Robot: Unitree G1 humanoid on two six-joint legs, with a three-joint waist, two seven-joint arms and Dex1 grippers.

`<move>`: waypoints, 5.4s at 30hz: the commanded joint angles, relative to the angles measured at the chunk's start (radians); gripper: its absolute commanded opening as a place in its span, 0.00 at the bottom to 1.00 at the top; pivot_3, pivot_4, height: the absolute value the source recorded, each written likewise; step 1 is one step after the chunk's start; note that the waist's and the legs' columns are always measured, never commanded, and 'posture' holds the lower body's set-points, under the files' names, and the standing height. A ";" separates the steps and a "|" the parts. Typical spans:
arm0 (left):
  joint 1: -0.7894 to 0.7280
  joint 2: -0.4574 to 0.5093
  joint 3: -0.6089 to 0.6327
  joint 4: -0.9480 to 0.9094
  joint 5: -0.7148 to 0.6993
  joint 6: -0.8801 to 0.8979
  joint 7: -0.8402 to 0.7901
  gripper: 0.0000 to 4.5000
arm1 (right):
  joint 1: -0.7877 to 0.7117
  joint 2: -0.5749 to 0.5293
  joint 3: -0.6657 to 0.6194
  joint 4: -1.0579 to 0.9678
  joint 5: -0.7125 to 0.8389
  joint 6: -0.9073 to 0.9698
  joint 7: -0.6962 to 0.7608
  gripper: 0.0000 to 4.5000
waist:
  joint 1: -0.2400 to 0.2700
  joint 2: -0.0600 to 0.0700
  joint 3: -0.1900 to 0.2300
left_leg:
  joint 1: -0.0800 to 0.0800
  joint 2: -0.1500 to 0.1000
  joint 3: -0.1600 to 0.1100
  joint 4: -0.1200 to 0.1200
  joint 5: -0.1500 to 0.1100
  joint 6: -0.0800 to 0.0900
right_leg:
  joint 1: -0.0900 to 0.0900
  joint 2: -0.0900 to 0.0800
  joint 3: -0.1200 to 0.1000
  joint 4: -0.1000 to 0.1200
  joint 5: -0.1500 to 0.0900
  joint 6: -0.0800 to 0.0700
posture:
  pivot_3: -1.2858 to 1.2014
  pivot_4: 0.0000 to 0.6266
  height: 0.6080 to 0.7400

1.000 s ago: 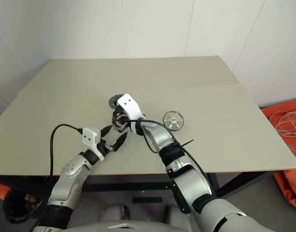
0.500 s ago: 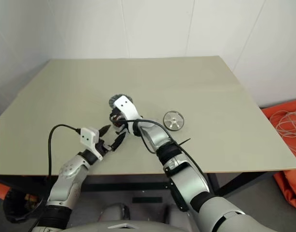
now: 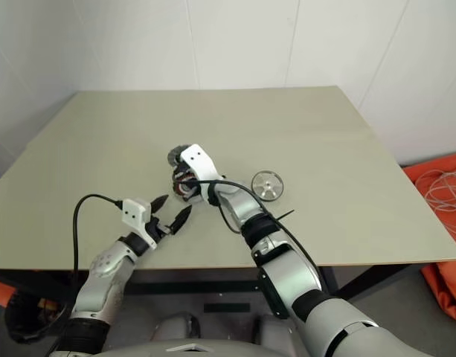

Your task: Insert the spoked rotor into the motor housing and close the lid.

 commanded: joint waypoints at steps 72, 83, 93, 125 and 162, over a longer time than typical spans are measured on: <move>0.000 0.003 -0.002 -0.107 -0.012 0.040 0.022 1.00 | -0.076 -0.015 -0.058 0.076 -0.006 -0.104 -0.067 0.01 | -0.001 0.000 0.000 | 0.000 0.000 0.001 0.000 0.000 0.000 | 0.000 0.000 0.000 0.000 0.000 0.000 | 0.52 0.00 1.00; -0.006 -0.005 -0.009 -0.074 -0.007 0.016 0.015 1.00 | -0.058 -0.021 -0.048 0.067 -0.008 -0.105 -0.033 0.01 | -0.001 0.000 0.000 | 0.000 0.000 0.001 0.000 0.000 0.000 | 0.000 0.000 0.000 0.000 0.000 -0.001 | 0.52 0.00 1.00; -0.024 -0.012 -0.021 -0.055 -0.005 0.016 0.007 1.00 | 0.022 -0.056 -0.014 -0.047 -0.017 -0.061 0.036 0.01 | 0.001 0.000 0.000 | 0.000 0.000 0.001 0.000 0.000 0.000 | 0.000 0.000 0.000 0.000 0.000 -0.001 | 0.52 0.00 1.00; -0.033 -0.004 -0.027 -0.108 -0.014 0.068 0.020 1.00 | 0.041 -0.068 -0.011 -0.139 -0.032 -0.028 -0.008 0.01 | 0.000 0.000 0.000 | 0.000 0.000 0.001 0.000 0.000 0.000 | 0.000 0.000 0.000 0.000 0.000 0.000 | 0.52 0.00 1.00; -0.019 -0.006 -0.015 -0.081 -0.015 0.034 0.015 1.00 | -0.019 -0.027 0.013 -0.051 -0.062 -0.029 0.000 0.01 | 0.000 0.000 0.001 | 0.000 0.000 0.001 0.000 0.000 0.000 | 0.000 0.000 0.000 0.000 0.000 -0.001 | 0.52 0.00 1.00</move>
